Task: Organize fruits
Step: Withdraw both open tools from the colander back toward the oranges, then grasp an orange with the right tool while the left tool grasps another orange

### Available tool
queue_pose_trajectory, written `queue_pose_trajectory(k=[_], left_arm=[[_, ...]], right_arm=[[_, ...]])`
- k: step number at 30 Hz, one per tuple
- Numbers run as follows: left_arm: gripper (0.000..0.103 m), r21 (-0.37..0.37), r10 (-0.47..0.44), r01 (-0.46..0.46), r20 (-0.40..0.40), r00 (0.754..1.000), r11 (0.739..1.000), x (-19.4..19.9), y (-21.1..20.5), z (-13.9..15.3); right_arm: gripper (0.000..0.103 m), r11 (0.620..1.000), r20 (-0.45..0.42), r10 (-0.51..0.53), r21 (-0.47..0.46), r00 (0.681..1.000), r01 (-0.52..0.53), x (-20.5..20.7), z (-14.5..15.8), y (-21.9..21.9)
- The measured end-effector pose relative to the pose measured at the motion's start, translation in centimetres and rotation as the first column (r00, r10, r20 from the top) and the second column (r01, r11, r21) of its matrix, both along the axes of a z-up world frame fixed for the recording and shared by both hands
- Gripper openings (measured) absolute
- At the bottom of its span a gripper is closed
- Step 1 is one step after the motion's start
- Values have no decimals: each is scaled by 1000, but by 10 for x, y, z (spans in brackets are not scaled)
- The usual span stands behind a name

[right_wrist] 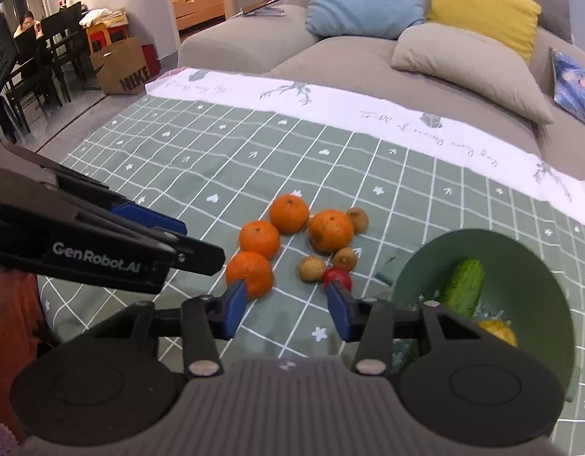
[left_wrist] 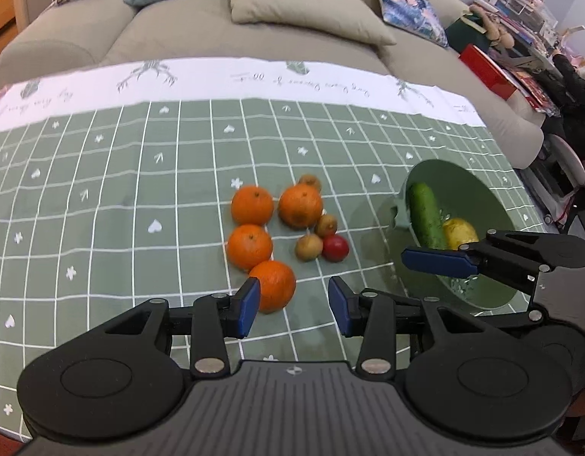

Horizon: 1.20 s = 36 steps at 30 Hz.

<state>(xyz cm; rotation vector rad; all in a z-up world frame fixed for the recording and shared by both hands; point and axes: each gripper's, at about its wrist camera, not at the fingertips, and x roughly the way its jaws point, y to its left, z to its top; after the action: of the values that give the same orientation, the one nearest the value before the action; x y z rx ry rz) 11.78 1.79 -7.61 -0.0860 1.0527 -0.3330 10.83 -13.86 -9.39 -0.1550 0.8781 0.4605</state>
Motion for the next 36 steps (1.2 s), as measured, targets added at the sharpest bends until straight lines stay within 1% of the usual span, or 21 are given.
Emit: queue_pose_trajectory(k=[3, 9, 11, 18, 24, 26, 29, 33, 36], left_arm=[[49, 5, 1, -1, -20, 1000, 1000, 1, 4, -7], [49, -4, 68, -69, -39, 997, 998, 10, 23, -14], [49, -8, 78, -78, -45, 996, 997, 13, 29, -17], [49, -17, 82, -83, -67, 994, 996, 21, 41, -25], [49, -19, 69, -71, -89, 994, 997, 27, 40, -32], [49, -19, 61, -63, -92, 994, 998, 28, 39, -34], [49, -19, 49, -51, -88, 995, 999, 31, 35, -36], [49, -12, 36, -37, -74, 997, 999, 39, 26, -41], [49, 22, 10, -8, -65, 998, 1000, 48, 16, -48]], right_arm=[[43, 1000, -21, 2, 27, 1000, -2, 6, -6, 2], [44, 997, -78, 12, 81, 997, -6, 19, -23, 16], [44, 995, -101, 18, 96, 995, -8, 25, -31, 22], [44, 994, -161, 18, 110, 987, -1, 49, -56, 34], [44, 993, -203, 15, 122, 979, 10, 62, -70, 37], [42, 991, -216, 22, 132, 976, 7, 64, -72, 37], [41, 994, -213, 37, 113, 976, -13, 62, -69, 38], [40, 1000, -187, 18, 29, 982, -13, 55, -62, 34], [40, 1000, -196, 0, -3, 981, -1, 52, -60, 27]])
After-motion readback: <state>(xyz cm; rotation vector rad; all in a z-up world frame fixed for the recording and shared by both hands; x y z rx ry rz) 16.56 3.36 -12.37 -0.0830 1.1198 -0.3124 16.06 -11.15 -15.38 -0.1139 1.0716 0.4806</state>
